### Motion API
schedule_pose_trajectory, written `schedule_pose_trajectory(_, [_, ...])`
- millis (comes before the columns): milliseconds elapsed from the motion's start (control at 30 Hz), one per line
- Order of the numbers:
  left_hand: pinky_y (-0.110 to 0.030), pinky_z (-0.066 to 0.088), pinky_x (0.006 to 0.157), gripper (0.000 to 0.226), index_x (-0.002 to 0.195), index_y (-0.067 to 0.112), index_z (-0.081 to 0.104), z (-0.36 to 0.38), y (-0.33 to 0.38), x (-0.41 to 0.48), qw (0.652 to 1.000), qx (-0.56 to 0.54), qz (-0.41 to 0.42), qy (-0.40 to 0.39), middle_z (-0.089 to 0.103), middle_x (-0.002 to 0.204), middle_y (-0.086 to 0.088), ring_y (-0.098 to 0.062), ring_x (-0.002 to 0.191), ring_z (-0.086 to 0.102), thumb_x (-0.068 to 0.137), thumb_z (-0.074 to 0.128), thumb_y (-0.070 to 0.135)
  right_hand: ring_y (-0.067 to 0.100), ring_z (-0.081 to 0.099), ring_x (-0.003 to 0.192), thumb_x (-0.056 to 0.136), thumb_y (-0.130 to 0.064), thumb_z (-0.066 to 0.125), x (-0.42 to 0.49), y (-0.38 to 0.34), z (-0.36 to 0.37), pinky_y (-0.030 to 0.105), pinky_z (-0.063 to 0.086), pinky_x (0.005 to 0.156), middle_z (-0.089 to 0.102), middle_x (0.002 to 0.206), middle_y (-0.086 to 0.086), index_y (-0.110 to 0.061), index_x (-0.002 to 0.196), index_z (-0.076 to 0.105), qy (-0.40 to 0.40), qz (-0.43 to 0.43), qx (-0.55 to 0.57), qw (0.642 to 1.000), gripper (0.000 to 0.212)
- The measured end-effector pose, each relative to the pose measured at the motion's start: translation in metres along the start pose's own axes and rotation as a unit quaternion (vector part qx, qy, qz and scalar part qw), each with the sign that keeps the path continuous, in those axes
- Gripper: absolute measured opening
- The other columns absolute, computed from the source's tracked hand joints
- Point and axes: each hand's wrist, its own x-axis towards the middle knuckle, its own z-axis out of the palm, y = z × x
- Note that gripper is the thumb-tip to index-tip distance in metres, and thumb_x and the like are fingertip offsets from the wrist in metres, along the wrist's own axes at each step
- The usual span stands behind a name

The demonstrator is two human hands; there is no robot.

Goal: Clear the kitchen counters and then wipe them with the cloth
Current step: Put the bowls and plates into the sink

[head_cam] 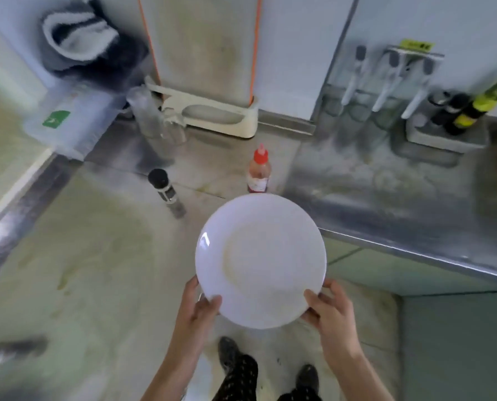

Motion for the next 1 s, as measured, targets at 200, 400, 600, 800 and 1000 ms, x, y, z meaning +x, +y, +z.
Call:
schedule_pose_trajectory(200, [-0.036,0.049,0.091,0.078,0.129,0.028,0.043,0.104,-0.015,-0.011,0.99,0.076,-0.02,-0.114,0.071,0.102,0.009,-0.011,0.098,0.065,0.059,0.068,0.049,0.027,0.062,0.074,0.086,0.008,0.052,-0.022,0.01,-0.12,0.039,0.055,0.067,0.067,0.082,0.019,-0.005,0.089,0.056,0.104,0.005,0.086,0.991,0.014])
schedule_pose_trajectory(400, [-0.014,0.051,0.072,0.043,0.112,0.036,0.046,0.232,-0.037,-0.047,0.973,0.121,0.002,-0.194,0.071,0.092,0.019,0.0,0.088,0.066,0.075,0.063,0.023,0.022,0.065,0.07,0.087,0.005,0.053,-0.049,0.017,-0.247,0.04,0.055,0.068,0.071,0.077,0.013,0.0,0.091,0.054,0.17,-0.002,0.134,0.976,0.007])
schedule_pose_trajectory(600, [-0.027,0.048,0.085,0.043,0.123,0.036,0.043,0.345,-0.066,-0.081,0.943,0.18,-0.007,-0.281,0.072,0.098,0.006,-0.007,0.096,0.065,0.089,0.056,0.013,0.024,0.063,0.069,0.086,0.008,0.053,-0.078,0.024,-0.359,0.035,0.053,0.063,0.068,0.077,0.014,0.005,0.091,0.053,0.258,0.019,0.207,0.944,0.005])
schedule_pose_trajectory(800, [-0.027,0.048,0.08,0.045,0.124,0.03,0.041,0.456,-0.081,-0.089,0.884,0.25,-0.016,-0.394,0.074,0.09,0.005,-0.01,0.09,0.068,0.089,0.058,0.006,0.025,0.064,0.07,0.084,0.006,0.057,-0.093,0.043,-0.436,0.034,0.052,0.062,0.065,0.082,0.016,0.003,0.092,0.055,0.361,0.041,0.291,0.885,0.009])
schedule_pose_trajectory(1000, [-0.017,0.046,0.07,0.051,0.133,0.021,0.035,0.571,-0.108,-0.088,0.778,0.367,-0.002,-0.51,0.068,0.087,-0.023,-0.015,0.078,0.062,0.089,0.055,0.004,0.027,0.063,0.074,0.084,0.005,0.054,-0.093,0.068,-0.492,0.038,0.055,0.068,0.067,0.082,0.015,-0.002,0.093,0.054,0.479,0.046,0.383,0.788,0.011])
